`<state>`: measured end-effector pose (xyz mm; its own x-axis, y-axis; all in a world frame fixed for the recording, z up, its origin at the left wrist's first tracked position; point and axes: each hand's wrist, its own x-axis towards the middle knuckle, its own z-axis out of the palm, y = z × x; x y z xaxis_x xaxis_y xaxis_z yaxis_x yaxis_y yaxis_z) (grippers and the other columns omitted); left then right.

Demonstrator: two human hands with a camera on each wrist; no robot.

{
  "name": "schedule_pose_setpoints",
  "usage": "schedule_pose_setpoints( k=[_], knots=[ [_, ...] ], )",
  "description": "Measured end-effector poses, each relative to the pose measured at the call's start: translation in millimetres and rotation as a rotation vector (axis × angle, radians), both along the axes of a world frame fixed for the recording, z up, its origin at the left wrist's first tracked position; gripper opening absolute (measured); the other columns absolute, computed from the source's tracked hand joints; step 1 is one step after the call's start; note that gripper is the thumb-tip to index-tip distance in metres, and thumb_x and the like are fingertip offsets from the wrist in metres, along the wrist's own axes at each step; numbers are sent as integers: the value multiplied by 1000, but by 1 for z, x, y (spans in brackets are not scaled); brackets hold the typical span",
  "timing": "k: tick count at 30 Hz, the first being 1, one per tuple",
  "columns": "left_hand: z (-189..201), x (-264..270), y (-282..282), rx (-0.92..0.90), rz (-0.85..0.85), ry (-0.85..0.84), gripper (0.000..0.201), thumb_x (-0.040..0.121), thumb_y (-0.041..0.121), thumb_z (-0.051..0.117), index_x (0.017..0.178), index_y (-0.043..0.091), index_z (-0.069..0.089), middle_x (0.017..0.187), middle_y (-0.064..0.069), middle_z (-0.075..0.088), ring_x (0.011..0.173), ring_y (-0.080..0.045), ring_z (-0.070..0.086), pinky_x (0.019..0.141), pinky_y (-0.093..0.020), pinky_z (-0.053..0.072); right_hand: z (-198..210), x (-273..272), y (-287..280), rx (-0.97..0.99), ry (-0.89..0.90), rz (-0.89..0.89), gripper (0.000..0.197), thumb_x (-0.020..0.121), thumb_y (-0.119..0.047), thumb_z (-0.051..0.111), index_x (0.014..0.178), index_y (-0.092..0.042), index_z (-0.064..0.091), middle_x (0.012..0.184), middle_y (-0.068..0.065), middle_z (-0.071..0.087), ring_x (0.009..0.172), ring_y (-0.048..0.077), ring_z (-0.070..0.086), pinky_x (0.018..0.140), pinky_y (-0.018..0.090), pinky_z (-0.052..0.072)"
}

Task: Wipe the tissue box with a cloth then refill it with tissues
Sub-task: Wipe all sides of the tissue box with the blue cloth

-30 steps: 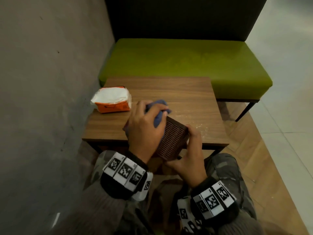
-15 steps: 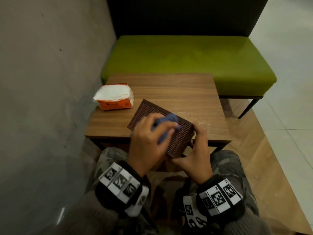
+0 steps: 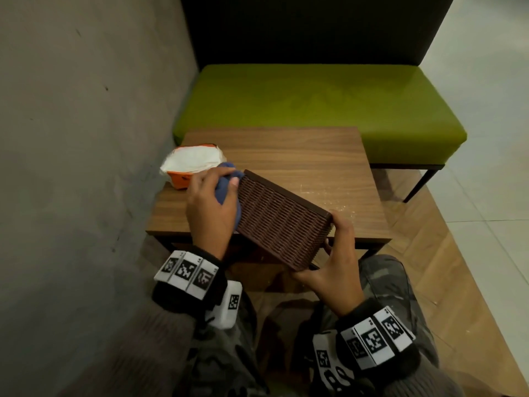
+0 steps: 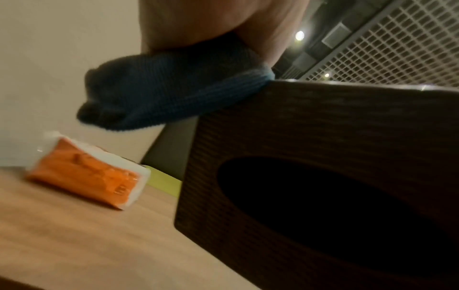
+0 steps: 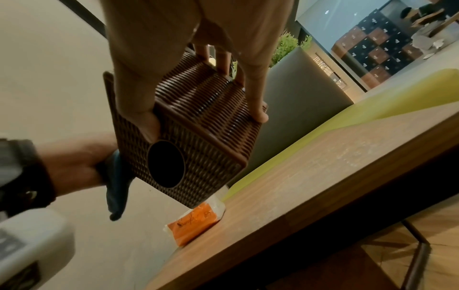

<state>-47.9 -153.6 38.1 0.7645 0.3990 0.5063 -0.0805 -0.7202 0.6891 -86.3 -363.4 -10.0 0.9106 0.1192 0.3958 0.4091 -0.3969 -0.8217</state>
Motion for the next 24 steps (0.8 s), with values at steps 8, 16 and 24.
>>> schedule_pose_setpoints(
  k=[8,16,24],
  knots=[
    [10,-19,-47,406,-467,-169,22,89,23,61,110,20,65,106,-13,59,93,-24,55,80,-35,46,7,7,4,-27,-93,22,91,58,-42,79,133,-17,34,123,-12,38,115,13,45,94,45,46],
    [1,-11,-32,44,-135,-22,20,87,26,60,106,20,62,106,-7,56,99,-19,55,85,-25,44,0,0,8,-37,-57,27,93,58,-45,77,135,-17,32,124,-13,37,116,15,44,96,43,45],
    [-31,-53,-39,410,-418,-151,27,91,33,54,117,24,54,118,-7,49,101,-21,53,82,-32,45,-6,5,-5,9,22,8,97,56,-47,79,136,-27,28,127,-16,37,120,14,45,97,43,47]
  ],
)
